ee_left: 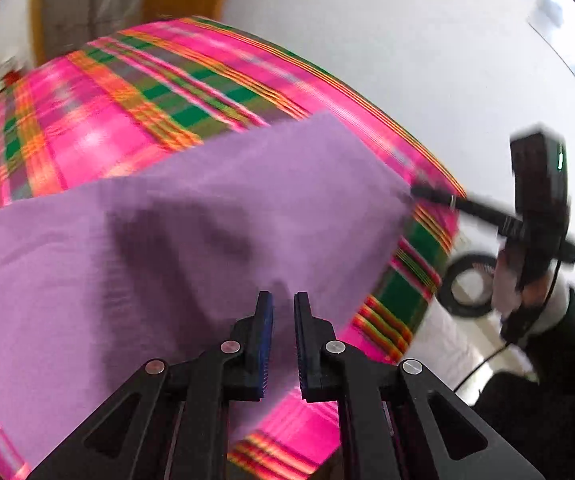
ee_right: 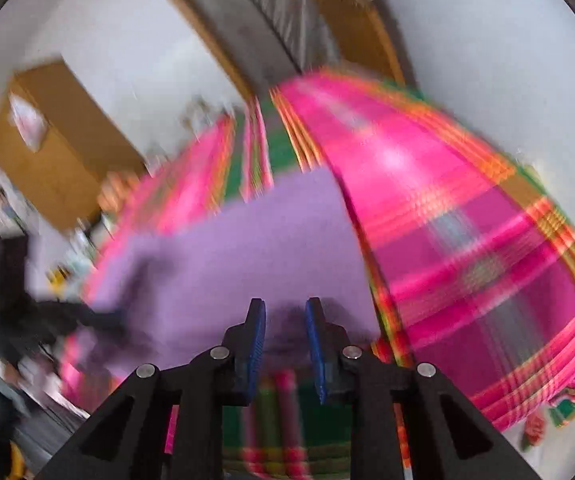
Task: Fold clothes
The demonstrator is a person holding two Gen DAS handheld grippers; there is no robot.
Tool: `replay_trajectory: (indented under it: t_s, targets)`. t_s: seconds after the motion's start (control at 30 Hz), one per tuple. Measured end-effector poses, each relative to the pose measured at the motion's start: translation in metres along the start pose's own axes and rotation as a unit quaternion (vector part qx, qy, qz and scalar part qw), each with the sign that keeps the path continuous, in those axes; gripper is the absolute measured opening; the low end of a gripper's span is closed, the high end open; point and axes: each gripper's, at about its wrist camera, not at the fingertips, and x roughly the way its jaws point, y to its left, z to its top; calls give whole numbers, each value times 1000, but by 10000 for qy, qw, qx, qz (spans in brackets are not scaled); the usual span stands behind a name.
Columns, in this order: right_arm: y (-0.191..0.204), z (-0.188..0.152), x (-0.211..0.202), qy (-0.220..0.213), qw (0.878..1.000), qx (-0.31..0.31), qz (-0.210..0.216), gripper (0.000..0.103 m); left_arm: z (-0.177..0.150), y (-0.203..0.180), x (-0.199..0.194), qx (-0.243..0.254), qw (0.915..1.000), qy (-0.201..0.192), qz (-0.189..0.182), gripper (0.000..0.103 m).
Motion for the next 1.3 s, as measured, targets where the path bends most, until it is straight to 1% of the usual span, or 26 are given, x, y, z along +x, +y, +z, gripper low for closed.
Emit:
replay_trajectory:
  t_s: [0.03, 0.13, 0.2, 0.3, 0.33, 0.4, 0.47, 0.53, 0.6, 0.63, 0.67, 0.77, 0.83, 0.9, 0.97, 1.0, 1.07, 1.13, 1.17, 1.23, 1.3]
  targets:
    - [2, -2, -1, -18, 9999, -142, -58, 18, 1, 6, -6, -114, 9999, -46, 57, 11]
    - [14, -4, -7, -45, 9977, -624, -244, 20, 0, 22, -24, -320, 9990, -199, 234, 16]
    - [25, -3, -9, -108, 9960, -865, -189, 20, -1, 34, -34, -407, 9982, -275, 349, 17]
    - [47, 1, -1, -333, 9916, -1241, -116, 20, -3, 51, -49, -536, 9964, -389, 522, 18]
    - [53, 0, 7, -259, 9899, -1388, -110, 20, -4, 57, -54, -580, 9957, -427, 580, 18]
    - [59, -7, 24, 48, 9858, -1648, -311, 20, -6, 67, -63, -656, 9944, -486, 667, 18]
    - [68, -9, 22, 4, 9817, -1877, -311, 20, -11, 77, -71, -725, 9932, -542, 730, 20]
    - [80, -5, 20, -60, 9810, -1934, -161, 20, -18, 88, -78, -797, 9918, -604, 791, 24]
    - [92, 1, 22, -175, 9780, -2074, -103, 20, -25, 102, -78, -971, 9904, -585, 788, 24]
    - [96, 3, 28, -135, 9774, -2110, -59, 20, -29, 108, -78, -1056, 9897, -571, 783, 24]
    - [99, 5, 35, -85, 9767, -2143, -14, 20, -32, 113, -75, -1112, 9898, -487, 739, 24]
    - [115, 2, 58, 279, 9734, -2273, -55, 22, -44, 118, -69, -1125, 9911, -234, 669, 24]
    - [128, 9, 60, 393, 9750, -2150, 395, 22, -49, 125, -84, -1218, 9888, -474, 718, 24]
    - [139, 15, 65, 440, 9757, -2029, 702, 23, -54, 132, -99, -1313, 9858, -713, 768, 24]
    - [154, 20, 78, 619, 9740, -1908, 1055, 29, -59, 149, -112, -1578, 9795, -920, 845, 24]
    - [157, 23, 89, 758, 9736, -1813, 1165, 31, -62, 159, -118, -1749, 9755, -1004, 879, 24]
    - [160, 22, 102, 1049, 9744, -1578, 1211, 33, -71, 180, -120, -2144, 9679, -991, 859, 24]
    - [159, 28, 117, 1290, 9765, -1212, 1228, 35, -78, 188, -118, -2319, 9652, -880, 824, 24]
    - [158, 31, 125, 1409, 9769, -1024, 1236, 37, -81, 190, -115, -2343, 9654, -801, 822, 24]
    - [158, 36, 132, 1514, 9767, -750, 1321, 38, -87, 189, -112, -2302, 9674, -684, 804, 24]
    - [158, 38, 137, 1595, 9761, -664, 1317, 38, -91, 187, -107, -2246, 9697, -566, 778, 24]
